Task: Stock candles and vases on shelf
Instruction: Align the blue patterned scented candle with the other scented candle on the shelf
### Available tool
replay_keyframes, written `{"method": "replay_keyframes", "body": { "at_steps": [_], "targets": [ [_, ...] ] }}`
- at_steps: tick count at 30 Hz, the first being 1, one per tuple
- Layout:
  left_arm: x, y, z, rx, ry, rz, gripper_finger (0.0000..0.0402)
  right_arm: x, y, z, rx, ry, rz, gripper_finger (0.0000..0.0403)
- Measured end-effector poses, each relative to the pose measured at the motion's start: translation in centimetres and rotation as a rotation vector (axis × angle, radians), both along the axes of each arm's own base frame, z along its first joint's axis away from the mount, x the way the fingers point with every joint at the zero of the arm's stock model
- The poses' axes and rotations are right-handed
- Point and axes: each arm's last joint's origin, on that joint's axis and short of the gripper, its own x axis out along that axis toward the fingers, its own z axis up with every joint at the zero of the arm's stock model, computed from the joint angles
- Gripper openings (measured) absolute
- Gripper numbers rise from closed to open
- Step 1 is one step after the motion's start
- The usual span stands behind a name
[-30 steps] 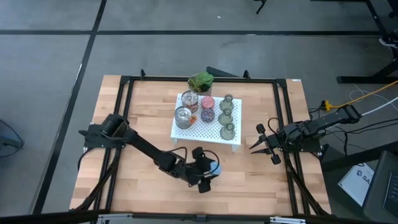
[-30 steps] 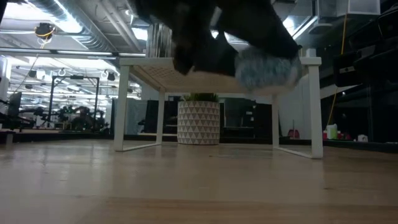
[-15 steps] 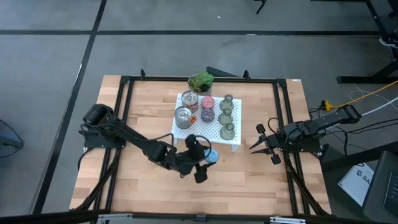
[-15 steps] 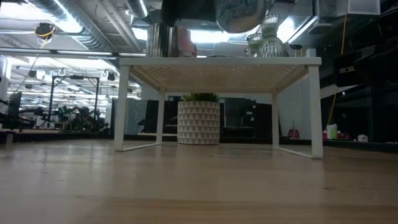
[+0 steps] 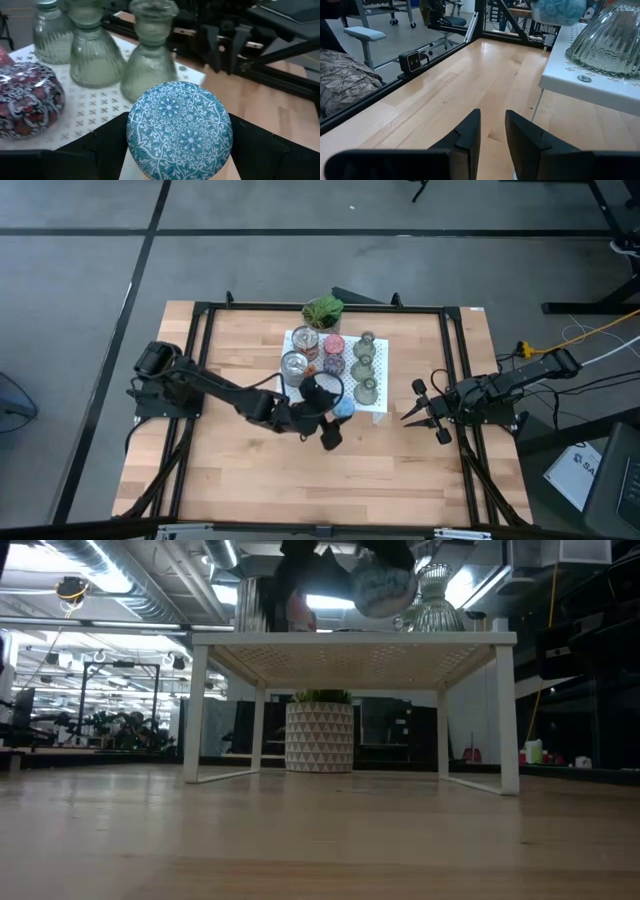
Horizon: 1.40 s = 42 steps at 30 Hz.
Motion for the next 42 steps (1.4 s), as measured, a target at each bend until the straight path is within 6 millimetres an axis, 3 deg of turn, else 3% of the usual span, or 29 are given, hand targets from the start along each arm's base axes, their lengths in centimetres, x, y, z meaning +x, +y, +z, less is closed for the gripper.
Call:
{"method": "replay_keyframes", "body": {
  "at_steps": [20,32,42],
  "targets": [
    [-0.2,2.2,-0.6,0.153,0.167,-0.018,0.0301,0.0,0.0,0.0,0.000,0.000,0.000,0.0094],
    [-0.8,3.8,0.5,0.171,0.173,0.038,0.0304,0.0,0.0,0.0,0.000,0.000,0.000,0.0094],
    [-0.7,3.8,0.6,0.166,0.158,0.032,0.0306,0.0,0.0,0.0,0.000,0.000,0.000,0.0094]
  ]
}}
